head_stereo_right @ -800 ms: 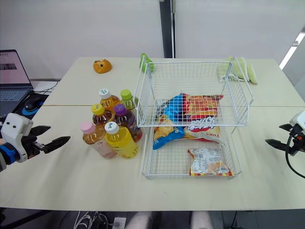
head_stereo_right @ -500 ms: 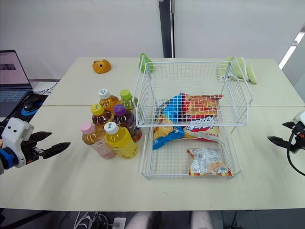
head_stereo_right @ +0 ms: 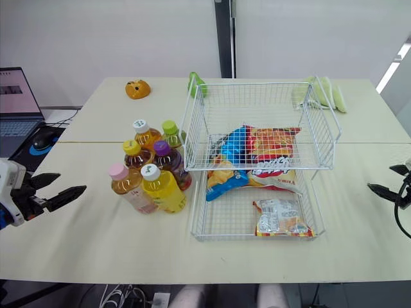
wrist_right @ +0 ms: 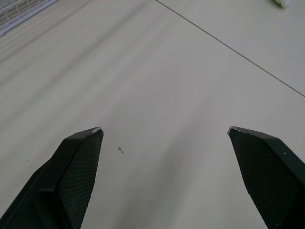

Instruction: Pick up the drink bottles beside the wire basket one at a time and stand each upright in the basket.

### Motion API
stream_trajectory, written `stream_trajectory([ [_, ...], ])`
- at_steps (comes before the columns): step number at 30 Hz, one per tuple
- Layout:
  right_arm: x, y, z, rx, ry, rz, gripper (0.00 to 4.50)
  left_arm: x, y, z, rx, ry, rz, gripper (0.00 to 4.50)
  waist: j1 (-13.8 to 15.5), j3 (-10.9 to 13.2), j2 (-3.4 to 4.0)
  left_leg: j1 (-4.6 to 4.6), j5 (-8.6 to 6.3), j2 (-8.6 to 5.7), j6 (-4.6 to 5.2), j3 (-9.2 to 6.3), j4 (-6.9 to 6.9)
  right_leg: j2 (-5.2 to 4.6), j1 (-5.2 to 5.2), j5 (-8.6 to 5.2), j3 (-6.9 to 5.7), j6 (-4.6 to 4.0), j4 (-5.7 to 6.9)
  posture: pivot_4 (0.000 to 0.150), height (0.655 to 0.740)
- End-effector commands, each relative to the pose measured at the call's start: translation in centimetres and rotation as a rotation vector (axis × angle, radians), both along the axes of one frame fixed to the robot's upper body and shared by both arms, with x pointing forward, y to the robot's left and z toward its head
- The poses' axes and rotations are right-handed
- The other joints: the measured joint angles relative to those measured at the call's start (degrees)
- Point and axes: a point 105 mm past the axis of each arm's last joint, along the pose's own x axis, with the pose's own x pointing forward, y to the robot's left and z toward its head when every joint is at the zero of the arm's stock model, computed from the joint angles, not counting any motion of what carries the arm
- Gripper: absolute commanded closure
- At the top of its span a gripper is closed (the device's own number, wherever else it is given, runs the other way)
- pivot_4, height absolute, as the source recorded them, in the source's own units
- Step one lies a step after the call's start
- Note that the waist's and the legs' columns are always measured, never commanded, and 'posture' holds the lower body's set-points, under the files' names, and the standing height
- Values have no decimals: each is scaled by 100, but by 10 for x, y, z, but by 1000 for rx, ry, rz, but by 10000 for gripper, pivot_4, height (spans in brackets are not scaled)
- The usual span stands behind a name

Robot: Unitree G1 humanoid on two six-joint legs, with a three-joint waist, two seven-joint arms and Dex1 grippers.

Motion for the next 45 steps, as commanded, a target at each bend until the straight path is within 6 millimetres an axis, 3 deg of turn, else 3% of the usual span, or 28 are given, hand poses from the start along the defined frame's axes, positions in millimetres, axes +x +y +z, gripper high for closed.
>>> stream_trajectory([
  [1, -1, -2, 18, -16, -79, 8, 0, -2, -2, 15, -5, -58, -6, 403, -1, 0, 0, 0, 0, 2, 0, 0, 0, 0, 0, 2, 0, -2, 0, 1500, 7400],
  [13, -8, -7, 29, 13, -219, -51, 0, 11, -14, 23, -39, -82, -29, 403, 8, 0, -1, 1, 0, 3, 0, 1, 1, 2, 2, 4, -1, -2, -1, 1500, 7400],
  [16, -14, -6, 47, -29, -335, -44, 0, 14, -16, 24, -45, -84, -36, 403, 15, -1, 0, 0, 0, 2, 0, 1, 1, 2, 2, 4, 0, -1, -1, 1500, 7400],
  [20, -28, 3, 94, 14, -508, -26, 0, 19, -15, 28, -53, -94, -32, 403, 2, -1, 1, 0, 0, 4, 0, 3, 1, 6, 1, 5, 2, -1, 0, 1500, 7400],
  [28, -54, 79, 170, 81, -552, 234, 0, 17, -16, 27, -66, -85, -31, 403, 5, -2, 3, 0, 0, 11, 0, -1, 2, 9, 2, 5, 2, -2, -1, 1500, 7400],
  [32, -59, 139, 190, 155, -475, 494, 0, 10, -14, 27, -70, -82, -17, 403, -1, -2, 3, -2, -1, 14, 1, -1, 1, -15, 0, 7, 1, -5, -4, 1500, 7400],
  [38, -57, 219, 192, 243, -373, 894, 0, -9, -11, 34, -59, -89, 18, 403, -19, -2, -6, -13, -1, 29, 1, -4, 3, -16, -12, 12, 1, -16, -15, 1500, 7400],
  [45, -49, 269, 160, 299, -252, 1130, 0, -44, -25, 50, -73, -93, 28, 403, 32, -4, -14, -49, -2, 18, 0, -20, 5, -19, -34, 16, -3, -13, -25, 1500, 7400],
])
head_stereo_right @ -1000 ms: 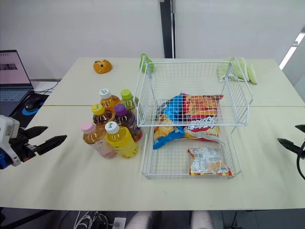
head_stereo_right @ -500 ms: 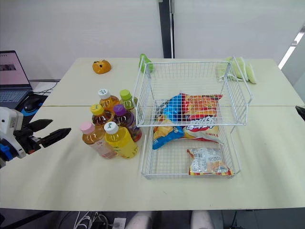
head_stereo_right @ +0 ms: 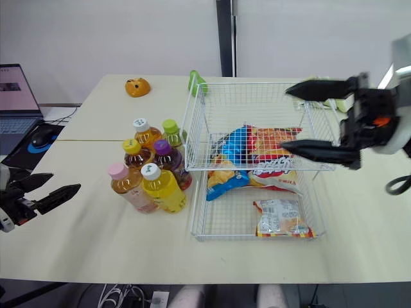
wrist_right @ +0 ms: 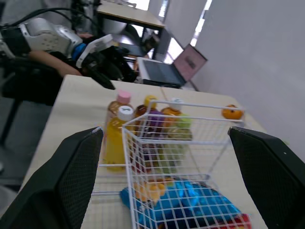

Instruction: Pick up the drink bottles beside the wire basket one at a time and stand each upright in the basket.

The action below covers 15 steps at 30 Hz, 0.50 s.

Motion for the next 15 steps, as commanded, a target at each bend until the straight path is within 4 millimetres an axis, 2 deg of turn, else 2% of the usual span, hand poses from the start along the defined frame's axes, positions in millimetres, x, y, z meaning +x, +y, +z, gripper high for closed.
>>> stream_trajectory([
  [1, -2, 12, -4, -22, -27, 57, 0, -15, -16, 23, 8, -55, -28, 403, 36, 0, -1, -5, 0, -3, 0, -8, 1, 1, -1, 2, -3, 3, 0, 1500, 7400],
  [4, 2, 18, -9, -20, -25, 82, 0, -24, -34, 28, -35, -66, -44, 403, 80, 0, 0, -12, 0, -10, 0, -15, 5, 1, -3, 5, -4, 8, 0, 1500, 7400],
  [10, 8, 24, -17, -2, -19, 110, 0, -36, -88, 29, -184, -134, -62, 403, 131, 0, -1, -10, 1, -5, -1, -14, 18, 3, 3, 6, -4, 8, 1, 1500, 7400],
  [12, 9, 24, -19, 2, -20, 116, 0, -32, -99, 29, -168, -179, -25, 403, 142, 0, -1, -5, 1, -6, -1, -10, 20, 3, 6, 6, 0, 7, 4, 1500, 7400],
  [15, 9, 24, -18, 8, -23, 127, 0, -22, -105, 29, -151, -244, 51, 403, 155, 0, -1, 0, 2, -6, -2, -4, 21, 6, 10, 8, -1, 4, 7, 1500, 7400],
])
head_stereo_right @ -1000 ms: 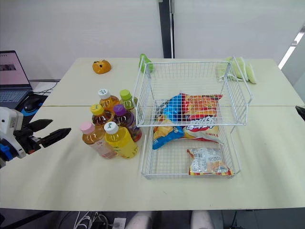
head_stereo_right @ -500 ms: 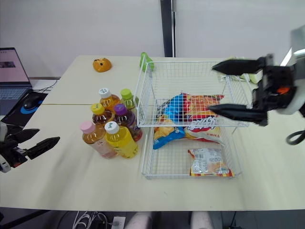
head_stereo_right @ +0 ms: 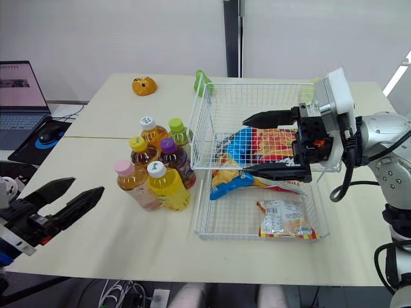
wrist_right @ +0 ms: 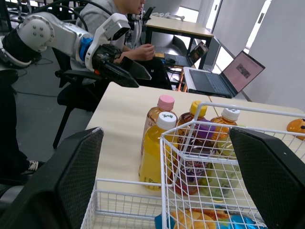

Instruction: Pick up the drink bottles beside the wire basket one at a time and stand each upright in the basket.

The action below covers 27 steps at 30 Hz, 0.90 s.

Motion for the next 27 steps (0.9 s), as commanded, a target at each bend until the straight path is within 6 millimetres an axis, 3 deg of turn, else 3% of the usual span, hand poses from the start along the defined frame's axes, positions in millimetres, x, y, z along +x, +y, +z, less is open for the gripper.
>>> stream_trajectory([
  [1, -5, -1, 8, 8, -49, 20, 0, 9, -8, 7, 25, -87, 84, 403, 9, -1, -2, 1, 0, 0, 0, 3, 0, 3, 1, 1, -1, 0, 2, 1500, 7400],
  [5, -6, -3, 10, 8, -57, 22, 0, 22, -20, 2, 50, -96, 92, 403, 13, -2, -2, 4, 0, -1, 1, 12, 0, 28, 1, 3, -1, 3, 1, 1500, 7400],
  [13, -5, -5, 14, -4, -73, 10, 0, 48, -23, -1, 93, -121, 131, 403, 11, -2, -2, 4, 0, 1, 1, 12, 0, 34, 0, 4, 0, 4, 1, 1500, 7400],
  [24, -5, -4, 16, -11, -67, 2, 0, 73, -37, -6, 112, -114, 52, 403, 4, -2, -2, 3, 0, 0, 1, 11, 0, 36, 0, 7, 1, 8, 0, 1500, 7400],
  [27, -7, -4, 17, -13, -69, -1, 0, 74, -41, -7, 107, -117, 36, 6445, 6, -1, -3, 3, 0, -1, 1, 11, -1, 36, 0, 7, 0, 9, 0, 1500, 7400],
])
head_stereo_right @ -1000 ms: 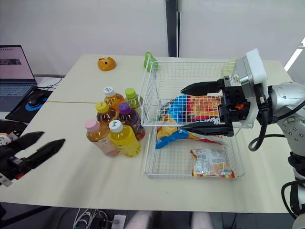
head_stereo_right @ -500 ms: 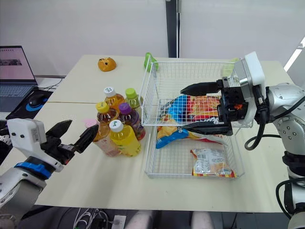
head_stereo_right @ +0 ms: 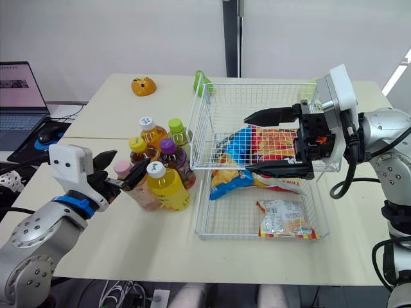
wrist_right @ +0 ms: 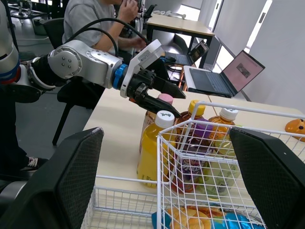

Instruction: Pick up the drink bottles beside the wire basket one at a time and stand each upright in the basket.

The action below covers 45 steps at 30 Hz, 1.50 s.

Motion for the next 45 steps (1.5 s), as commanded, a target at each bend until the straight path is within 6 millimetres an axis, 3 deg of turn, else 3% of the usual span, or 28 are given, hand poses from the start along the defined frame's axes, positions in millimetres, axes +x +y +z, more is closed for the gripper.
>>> stream_trajectory([
  [1, -9, -2, 13, 6, -59, 2, 0, -1, -7, 6, 8, -42, -25, 9520, 1, 0, 0, -1, 0, 0, 0, 0, 0, 0, -1, 0, 0, 0, 0, 1500, 7400],
  [8, -12, -4, 14, 2, -60, -11, 0, -12, -6, -1, 12, -27, -3, 31133, 4, 0, 0, -1, 0, -1, 0, -2, -1, -1, 0, 0, 0, 1, -1, 1500, 7400],
  [12, -12, -4, 14, 5, -59, -15, 0, -15, -9, -3, 7, -30, -2, 31088, 4, 0, 0, -1, -1, 0, 1, 0, -1, -2, 0, 0, 0, 1, -3, 1500, 7400],
  [17, -11, -5, 15, 9, -62, -25, 0, -21, -6, 8, 39, -70, -38, 31088, 1, 0, 0, -1, -1, -1, 1, 0, -1, -2, -1, 0, 1, 1, -4, 1500, 7400],
  [20, -9, -9, 15, 6, -66, -41, 0, -30, 0, 26, 82, -103, -104, 31088, 0, 1, -2, -6, -1, 2, 1, -2, -2, 0, -5, 0, -2, 1, -4, 1500, 7400],
  [29, -9, -19, 18, 10, -59, -90, 0, -44, 31, 125, 123, -93, -329, 31088, -12, 6, -5, -33, 1, 2, -1, -9, 3, 6, -33, 2, -4, -2, 1, 1500, 7400],
  [33, -8, -25, 22, 8, -81, -137, 0, -43, 40, 182, 93, -131, -410, 31088, -21, 11, -8, -40, 1, 4, -2, -11, 1, 13, -46, 3, -7, 0, 9, 1500, 7400],
  [39, -10, -37, 24, 0, -79, -256, 0, -28, 31, 228, 52, -183, -565, 31088, -28, 13, -9, -42, 1, 4, -2, -1, -6, 18, -53, 4, 2, 1, 13, 1500, 7400],
  [45, -20, -51, 27, 16, -83, -364, 0, 1, -8, 267, 28, -246, -762, 31088, -22, 22, -24, -46, 4, 2, -4, -6, 8, 23, -44, 12, -3, 9, 18, 1500, 7400],
])
